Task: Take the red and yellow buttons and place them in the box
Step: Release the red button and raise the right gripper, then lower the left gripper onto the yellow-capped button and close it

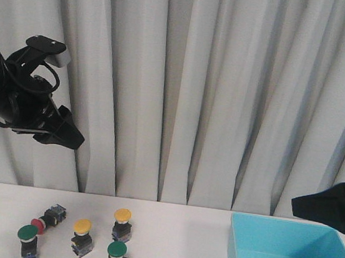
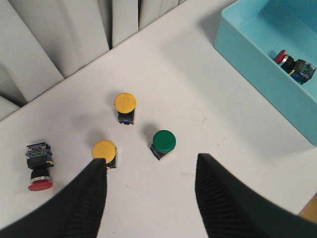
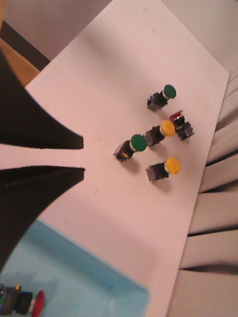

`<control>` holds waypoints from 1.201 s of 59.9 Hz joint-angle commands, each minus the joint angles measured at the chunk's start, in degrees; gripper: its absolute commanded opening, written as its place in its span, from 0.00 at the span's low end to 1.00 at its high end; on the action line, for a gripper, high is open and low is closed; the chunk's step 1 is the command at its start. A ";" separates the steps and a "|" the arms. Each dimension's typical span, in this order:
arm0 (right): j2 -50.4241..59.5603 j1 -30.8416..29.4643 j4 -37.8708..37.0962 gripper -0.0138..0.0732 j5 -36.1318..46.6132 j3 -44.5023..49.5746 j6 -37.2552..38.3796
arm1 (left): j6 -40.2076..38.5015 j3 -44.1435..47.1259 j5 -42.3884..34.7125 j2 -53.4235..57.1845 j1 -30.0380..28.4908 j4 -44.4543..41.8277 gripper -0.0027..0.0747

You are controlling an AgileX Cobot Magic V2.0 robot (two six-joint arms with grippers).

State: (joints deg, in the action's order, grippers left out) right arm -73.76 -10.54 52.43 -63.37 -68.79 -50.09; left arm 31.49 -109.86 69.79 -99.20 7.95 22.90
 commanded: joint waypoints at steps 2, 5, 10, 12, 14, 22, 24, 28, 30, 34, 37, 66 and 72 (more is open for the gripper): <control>9.78 -0.22 6.82 0.15 0.44 5.25 -5.18 | -0.62 -1.61 -2.28 2.07 0.12 1.06 0.54; 13.37 -0.22 8.23 0.15 0.89 8.61 -6.77 | -0.62 -1.61 -2.22 1.59 0.12 1.06 0.54; 19.44 -0.22 9.74 0.15 2.18 14.20 -9.62 | -0.62 -1.55 -1.81 0.20 0.12 1.06 0.54; 21.31 -0.22 9.98 0.15 2.87 16.17 -10.70 | -0.62 -1.55 -1.53 -0.59 0.12 1.01 0.53; 23.53 -0.22 10.33 0.15 3.85 17.93 -11.27 | -0.62 -1.55 -1.36 -1.30 0.12 0.93 0.52; 30.24 -0.22 10.92 0.15 5.78 21.51 -11.27 | -0.66 -1.55 -0.52 -5.53 0.12 -0.95 0.47; 31.50 -0.22 11.06 0.15 5.86 21.75 -11.32 | -0.66 -1.55 -0.58 -6.66 0.12 -1.43 0.45; 33.58 -0.22 11.33 0.15 5.95 21.82 -10.96 | -0.66 -1.55 -1.13 -8.65 0.17 -1.56 0.43; 34.25 -0.22 11.85 0.15 5.95 21.82 -10.40 | -0.66 -1.55 -1.54 -9.53 0.17 -1.56 0.43; 35.27 -0.22 12.10 0.15 5.95 21.82 -9.44 | -0.66 -1.55 -2.34 -11.42 0.28 -1.56 0.43; 35.57 -0.22 11.55 0.15 5.71 21.82 -9.01 | -0.74 -1.55 -2.91 -12.57 0.28 -1.56 0.43; 35.52 -0.22 3.99 0.16 4.20 21.82 -6.12 | -1.63 -1.61 -10.00 -17.99 0.28 -1.88 0.52; 35.52 -0.22 3.99 0.17 4.01 21.82 -6.12 | -3.09 -1.66 -10.62 -19.01 0.28 -1.94 0.58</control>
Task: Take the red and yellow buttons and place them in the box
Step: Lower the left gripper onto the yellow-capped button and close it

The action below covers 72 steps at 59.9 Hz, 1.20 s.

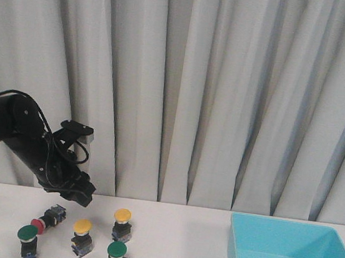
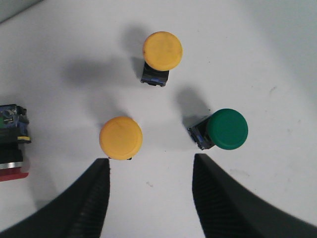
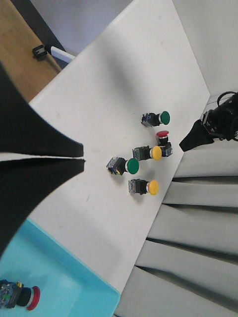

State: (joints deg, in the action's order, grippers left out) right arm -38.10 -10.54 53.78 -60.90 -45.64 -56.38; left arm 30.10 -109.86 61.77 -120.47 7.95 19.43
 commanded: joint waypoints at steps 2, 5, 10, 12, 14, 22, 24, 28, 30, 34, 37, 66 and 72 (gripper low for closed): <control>-0.15 -0.22 2.69 0.17 1.54 -1.33 0.17 | -1.96 -1.66 -2.85 1.92 0.28 1.53 0.60; -0.15 -0.22 2.69 0.17 1.37 -1.33 0.17 | -1.96 -1.66 -2.91 1.35 0.28 1.53 0.63; -0.15 -0.22 2.75 0.17 1.25 -1.33 0.17 | -1.96 -1.72 -3.34 0.72 0.28 1.53 0.67; -0.15 -0.22 2.80 0.17 1.17 -1.33 0.17 | -1.96 -1.72 -3.69 0.36 0.28 1.53 0.68; -0.15 -0.22 2.81 0.17 1.09 -1.33 0.17 | -1.96 -1.72 -4.10 0.11 0.28 1.53 0.68; -0.15 -0.22 2.85 0.17 0.44 -1.33 0.17 | -2.34 -1.72 -5.69 -0.85 0.28 1.53 0.68; -0.15 -0.22 2.85 0.17 0.31 -1.33 0.17 | -2.34 -1.72 -5.81 -1.13 0.28 1.53 0.68; -0.15 -0.22 2.85 0.17 0.12 -1.33 0.17 | -2.34 -1.72 -5.87 -1.70 0.28 1.53 0.68; -0.15 -0.22 2.85 0.17 0.06 -1.33 0.17 | -2.34 -1.72 -5.87 -1.98 0.28 1.53 0.68; -0.15 -0.22 2.85 0.17 -0.28 -1.33 0.17 | -2.34 -1.72 -5.99 -2.64 0.28 1.58 0.68; -0.15 -0.22 2.85 0.17 -0.42 -1.33 0.17 | -2.34 -1.72 -6.19 -3.09 0.28 1.58 0.68; -0.15 -0.22 2.85 0.17 -0.37 -1.33 0.17 | -2.46 -1.72 -9.63 -6.65 0.28 1.71 0.68; -0.15 -0.22 2.85 0.17 -0.37 -1.33 0.17 | -2.46 -1.72 -10.03 -7.55 0.28 1.71 0.68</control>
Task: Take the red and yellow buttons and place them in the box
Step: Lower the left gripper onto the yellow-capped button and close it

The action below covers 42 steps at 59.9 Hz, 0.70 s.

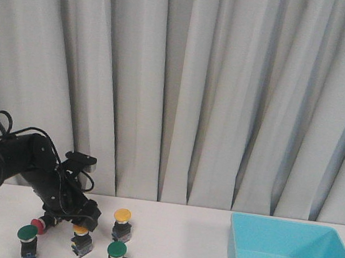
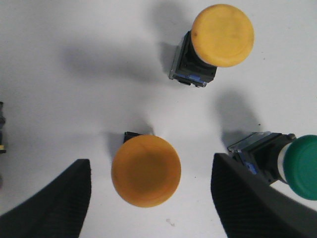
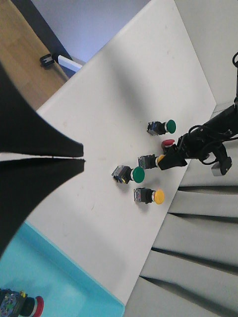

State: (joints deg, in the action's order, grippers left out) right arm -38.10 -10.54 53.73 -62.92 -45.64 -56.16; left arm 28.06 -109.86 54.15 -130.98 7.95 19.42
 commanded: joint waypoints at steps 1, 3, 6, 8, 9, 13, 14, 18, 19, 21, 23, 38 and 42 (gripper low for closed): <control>-0.15 -0.22 2.89 0.17 1.66 -1.33 -0.05 | -0.43 -1.72 -2.52 2.89 0.28 1.72 0.68; -0.15 -0.22 2.89 0.17 1.66 -1.33 -0.05 | -0.54 -1.72 -2.69 2.67 0.28 1.72 0.68; -0.15 -0.22 2.89 0.17 1.66 -1.33 -0.05 | -0.91 -1.72 -2.88 2.43 0.28 1.72 0.68; -0.15 -0.22 2.89 0.17 1.66 -1.33 -0.05 | -1.25 -1.72 -3.05 2.30 0.28 1.72 0.68; -0.15 -0.22 2.89 0.17 1.71 -1.33 -0.05 | -1.37 -1.72 -3.12 2.24 0.28 1.72 0.68; -0.15 -0.22 2.89 0.17 1.71 -1.33 -0.05 | -1.46 -1.72 -3.79 2.24 0.28 1.72 0.68; -0.15 -0.22 2.89 0.17 1.71 -1.33 -0.05 | -1.46 -1.72 -3.98 2.24 0.28 1.72 0.68; -0.15 -0.22 2.89 0.17 1.65 -1.33 -0.05 | -1.75 -1.72 -4.33 2.24 0.28 1.77 0.68; -0.15 -0.22 2.89 0.17 1.65 -1.33 -0.05 | -1.84 -1.72 -4.33 2.24 0.28 1.77 0.68; -0.15 -0.22 2.89 0.17 1.65 -1.33 -0.05 | -1.85 -1.72 -4.24 2.24 0.28 2.00 0.68; -0.15 -0.22 2.89 0.17 1.65 -1.33 -0.05 | -1.85 -1.72 -4.10 2.24 0.28 2.17 0.67; -0.15 -0.22 2.89 0.17 1.65 -1.33 -0.05 | -1.85 -1.72 -2.86 2.24 0.28 2.17 0.57; -0.15 -0.22 2.89 0.17 1.65 -1.33 -0.05 | -1.85 -1.72 -2.78 2.24 0.28 2.17 0.54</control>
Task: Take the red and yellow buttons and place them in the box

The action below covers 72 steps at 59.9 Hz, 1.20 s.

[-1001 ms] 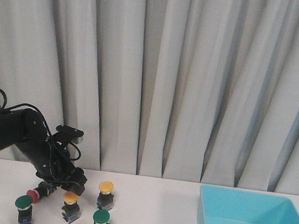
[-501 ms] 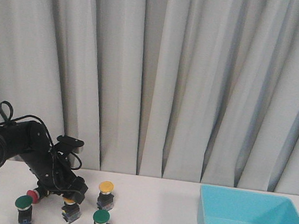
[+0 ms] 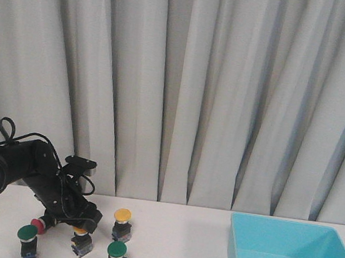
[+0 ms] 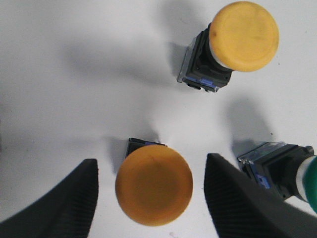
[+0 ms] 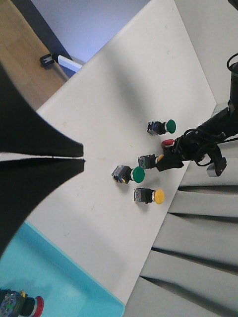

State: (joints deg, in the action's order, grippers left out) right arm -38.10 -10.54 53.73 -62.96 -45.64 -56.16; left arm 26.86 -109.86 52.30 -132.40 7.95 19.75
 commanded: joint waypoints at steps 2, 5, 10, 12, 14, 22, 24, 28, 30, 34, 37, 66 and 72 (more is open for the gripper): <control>-0.15 -0.22 2.89 0.17 1.69 -1.33 -0.05 | -0.65 -1.72 -0.75 3.67 0.28 1.84 0.52; -0.15 -0.22 2.92 0.17 1.63 -1.33 -0.05 | -0.65 -1.72 -0.49 3.67 0.28 1.84 0.49; -0.15 -0.22 3.11 0.17 1.51 -1.33 -0.05 | -0.65 -1.72 -0.05 3.67 0.28 1.84 0.45; -0.15 -0.22 3.18 0.17 1.52 -1.33 -0.05 | -0.65 -1.72 0.09 3.67 0.28 1.84 0.43; -0.15 -0.22 3.17 0.17 1.46 -1.33 -0.05 | -0.65 -1.72 0.24 3.67 0.28 1.84 0.41; -0.15 -0.22 3.17 0.17 1.28 -1.33 -0.05 | -0.65 -1.72 1.02 3.67 0.28 1.84 0.32; -0.15 -0.22 3.17 0.17 1.28 -1.33 -0.05 | -0.65 -1.72 1.23 3.67 0.28 1.84 0.30; -0.15 -0.22 3.17 0.17 1.28 -1.33 -0.05 | -0.65 -1.72 1.63 3.67 0.28 1.84 0.24; -0.15 -0.22 3.17 0.17 1.28 -1.33 -0.05 | -0.65 -1.72 1.76 3.67 0.28 1.84 0.21; -0.15 -0.22 3.17 0.17 1.28 -1.33 -0.05 | -0.65 -1.72 2.34 3.67 0.28 1.84 0.14; -0.15 -0.22 3.17 0.17 1.28 -1.33 -0.05 | -0.65 -1.72 2.74 3.67 0.28 1.84 0.10; -0.15 -0.22 3.07 0.17 2.04 -1.33 -0.30 | -0.69 -3.76 4.44 7.45 0.11 1.84 0.03; -0.15 -0.22 2.66 0.17 3.02 -1.33 -0.66 | -3.18 -7.91 7.97 8.28 0.11 1.84 0.03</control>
State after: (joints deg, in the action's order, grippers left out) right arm -38.10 -10.54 53.73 -62.95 -45.64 -56.22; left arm 26.27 -112.90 58.78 -129.50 7.95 19.92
